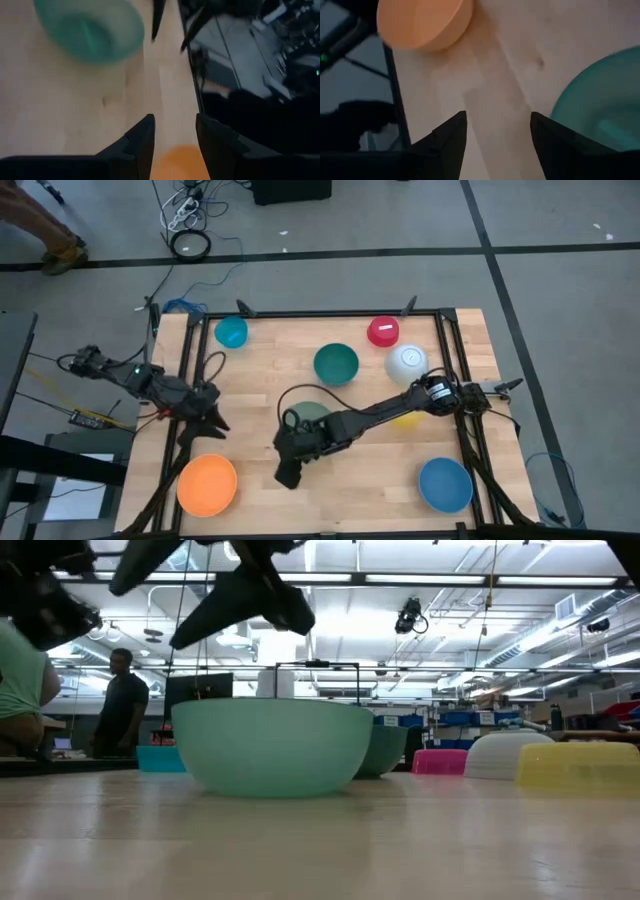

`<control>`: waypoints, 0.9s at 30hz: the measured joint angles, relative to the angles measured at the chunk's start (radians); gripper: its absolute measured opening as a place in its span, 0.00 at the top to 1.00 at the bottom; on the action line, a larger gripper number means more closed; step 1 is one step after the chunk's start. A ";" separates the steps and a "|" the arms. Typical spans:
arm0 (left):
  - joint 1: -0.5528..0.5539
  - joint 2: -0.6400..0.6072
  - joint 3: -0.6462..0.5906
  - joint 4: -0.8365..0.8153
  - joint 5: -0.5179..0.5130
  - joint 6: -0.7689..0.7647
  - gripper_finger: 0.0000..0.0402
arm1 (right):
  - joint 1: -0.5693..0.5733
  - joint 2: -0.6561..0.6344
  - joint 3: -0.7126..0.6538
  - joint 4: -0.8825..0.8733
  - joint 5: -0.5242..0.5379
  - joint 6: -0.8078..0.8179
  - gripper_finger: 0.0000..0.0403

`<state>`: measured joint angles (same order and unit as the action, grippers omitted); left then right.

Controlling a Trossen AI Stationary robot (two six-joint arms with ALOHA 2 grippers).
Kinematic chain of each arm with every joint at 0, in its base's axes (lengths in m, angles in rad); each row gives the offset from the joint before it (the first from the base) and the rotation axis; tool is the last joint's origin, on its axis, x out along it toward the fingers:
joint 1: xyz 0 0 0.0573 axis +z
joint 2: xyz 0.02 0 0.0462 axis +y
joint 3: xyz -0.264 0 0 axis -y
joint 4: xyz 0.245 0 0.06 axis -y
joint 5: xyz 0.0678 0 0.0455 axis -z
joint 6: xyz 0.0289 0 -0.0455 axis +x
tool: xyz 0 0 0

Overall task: Nest bowls inside each other
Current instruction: Stack the orange bowl on top of the green bowl

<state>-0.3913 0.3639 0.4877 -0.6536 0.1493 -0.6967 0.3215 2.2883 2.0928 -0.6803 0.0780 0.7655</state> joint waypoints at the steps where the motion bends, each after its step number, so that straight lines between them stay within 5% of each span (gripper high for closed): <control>1: -0.013 0.012 0.000 -0.019 0.019 -0.026 0.62 | 0.003 0.000 0.000 0.000 0.001 -0.005 0.49; 14: -0.237 0.328 0.000 -0.012 0.158 -0.225 0.62 | -0.056 -0.090 0.003 0.000 0.059 -0.165 0.49; 27: -0.338 0.524 0.149 -0.205 -0.130 -0.170 0.62 | -0.080 -0.163 0.003 -0.006 0.109 -0.246 0.49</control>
<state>-0.7289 0.8884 0.6366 -0.8582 0.0191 -0.8669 0.2419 2.1258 2.0960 -0.6859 0.1868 0.5198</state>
